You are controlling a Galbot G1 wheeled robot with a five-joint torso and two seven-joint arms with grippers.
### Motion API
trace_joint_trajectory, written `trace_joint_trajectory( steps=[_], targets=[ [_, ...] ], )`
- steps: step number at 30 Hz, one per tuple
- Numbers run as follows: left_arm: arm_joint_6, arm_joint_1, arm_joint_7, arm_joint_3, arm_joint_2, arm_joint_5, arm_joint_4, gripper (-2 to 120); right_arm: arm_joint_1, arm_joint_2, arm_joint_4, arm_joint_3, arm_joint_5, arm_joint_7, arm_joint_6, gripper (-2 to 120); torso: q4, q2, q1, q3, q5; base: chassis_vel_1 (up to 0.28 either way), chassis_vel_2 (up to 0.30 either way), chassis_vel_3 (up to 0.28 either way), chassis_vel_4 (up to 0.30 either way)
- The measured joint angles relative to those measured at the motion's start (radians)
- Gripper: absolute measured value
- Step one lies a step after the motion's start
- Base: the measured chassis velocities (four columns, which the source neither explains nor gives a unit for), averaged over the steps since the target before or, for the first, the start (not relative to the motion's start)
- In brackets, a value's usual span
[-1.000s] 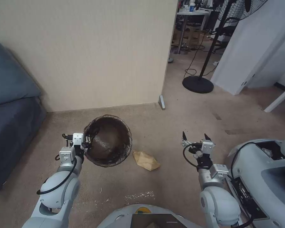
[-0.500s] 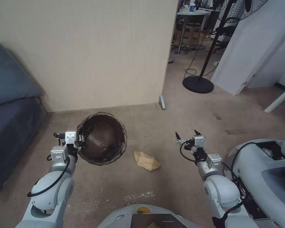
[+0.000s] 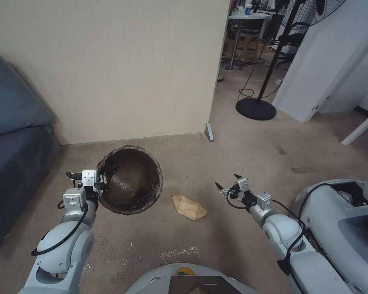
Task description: Pick up the trash bin, then pick up the garbage from the floor and place it into the trash bin.
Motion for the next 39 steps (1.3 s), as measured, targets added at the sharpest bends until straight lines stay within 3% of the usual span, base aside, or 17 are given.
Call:
trace_joint_trajectory(
  steps=[6, 11, 39],
  targets=[
    [0.008, -0.001, -0.007, -0.001, 0.001, -0.006, -0.004, 3, 0.1, -0.06, -0.114, -0.124, 0.049, -0.064, -0.021, 100, 0.0002, 0.0, 0.0, 0.0, -0.0001, 0.0, 0.0, 0.0, 0.0],
    [0.01, -0.001, -0.007, 0.004, -0.004, -0.006, -0.008, 3, 0.15, -0.063, -0.177, -0.176, 0.058, -0.087, -0.032, 100, 0.0003, 0.0, 0.0, 0.0, -0.0002, 0.0, 0.0, 0.0, 0.0],
    [0.012, 0.007, -0.002, 0.026, -0.013, 0.009, -0.025, 3, 0.262, 0.031, -0.394, -0.374, -0.037, -0.069, -0.022, 100, 0.0001, 0.0, 0.0, 0.0, -0.0002, 0.0, 0.0, 0.0, 0.0]
  ],
)
